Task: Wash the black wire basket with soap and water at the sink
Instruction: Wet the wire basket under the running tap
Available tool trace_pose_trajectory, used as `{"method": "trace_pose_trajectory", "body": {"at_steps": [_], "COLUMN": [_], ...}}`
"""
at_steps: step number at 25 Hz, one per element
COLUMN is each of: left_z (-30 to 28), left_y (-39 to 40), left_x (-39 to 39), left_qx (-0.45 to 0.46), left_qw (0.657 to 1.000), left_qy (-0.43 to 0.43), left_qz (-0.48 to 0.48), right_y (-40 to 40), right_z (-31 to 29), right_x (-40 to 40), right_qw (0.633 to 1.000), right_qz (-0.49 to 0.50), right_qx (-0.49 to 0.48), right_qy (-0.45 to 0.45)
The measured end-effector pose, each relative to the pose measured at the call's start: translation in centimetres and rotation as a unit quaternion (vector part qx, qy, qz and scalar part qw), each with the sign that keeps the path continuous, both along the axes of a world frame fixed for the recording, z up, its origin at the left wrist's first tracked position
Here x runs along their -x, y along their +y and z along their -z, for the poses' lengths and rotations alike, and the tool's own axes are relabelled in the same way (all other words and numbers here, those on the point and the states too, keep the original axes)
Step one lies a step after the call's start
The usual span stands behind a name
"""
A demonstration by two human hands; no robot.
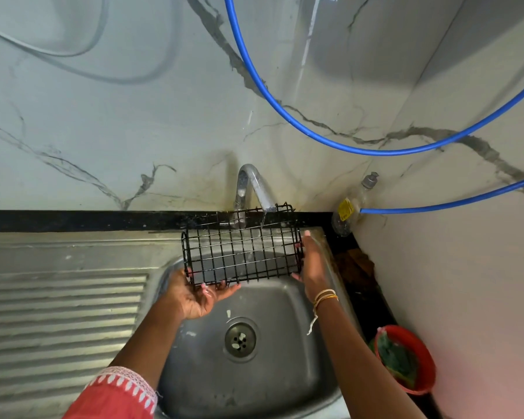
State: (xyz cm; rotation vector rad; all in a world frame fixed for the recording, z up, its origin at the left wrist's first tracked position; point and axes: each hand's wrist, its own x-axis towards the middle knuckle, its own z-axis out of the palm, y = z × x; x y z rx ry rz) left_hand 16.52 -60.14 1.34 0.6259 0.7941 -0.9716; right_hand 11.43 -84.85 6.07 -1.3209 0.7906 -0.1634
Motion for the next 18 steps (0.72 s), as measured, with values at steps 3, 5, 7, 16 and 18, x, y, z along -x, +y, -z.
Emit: {"method": "trace_pose_trajectory", "body": {"at_steps": [3,5,7,16,18], "left_z": [0.0,0.7,0.5,-0.5,-0.5], "left_y": [0.0,0.1,0.1,0.6,0.8], "left_x": [-0.2,-0.4,-0.5,-2.3,-3.1], "left_qx": [-0.073,-0.122,-0.132,-0.124,-0.129], "left_qw": [0.996,0.992,0.991,0.965,0.943], "left_qy": [-0.039,-0.037,-0.035,-0.219,-0.304], "left_qz": [0.018,-0.001,-0.01,0.076,0.044], "right_y": [-0.7,-1.1,-1.1,-3.8,-4.5], "right_z": [0.8,1.5,2.5,4.1,2.7], "right_x": [-0.5,-0.4,-0.2,1.2,1.6], "right_qw": [1.0,0.998,0.997,0.946,0.937], "right_qz": [0.026,0.048,0.047,-0.126,-0.171], "right_qx": [0.002,-0.019,-0.035,-0.298,-0.298], "right_qy": [-0.004,-0.023,-0.042,0.028,0.066]}}
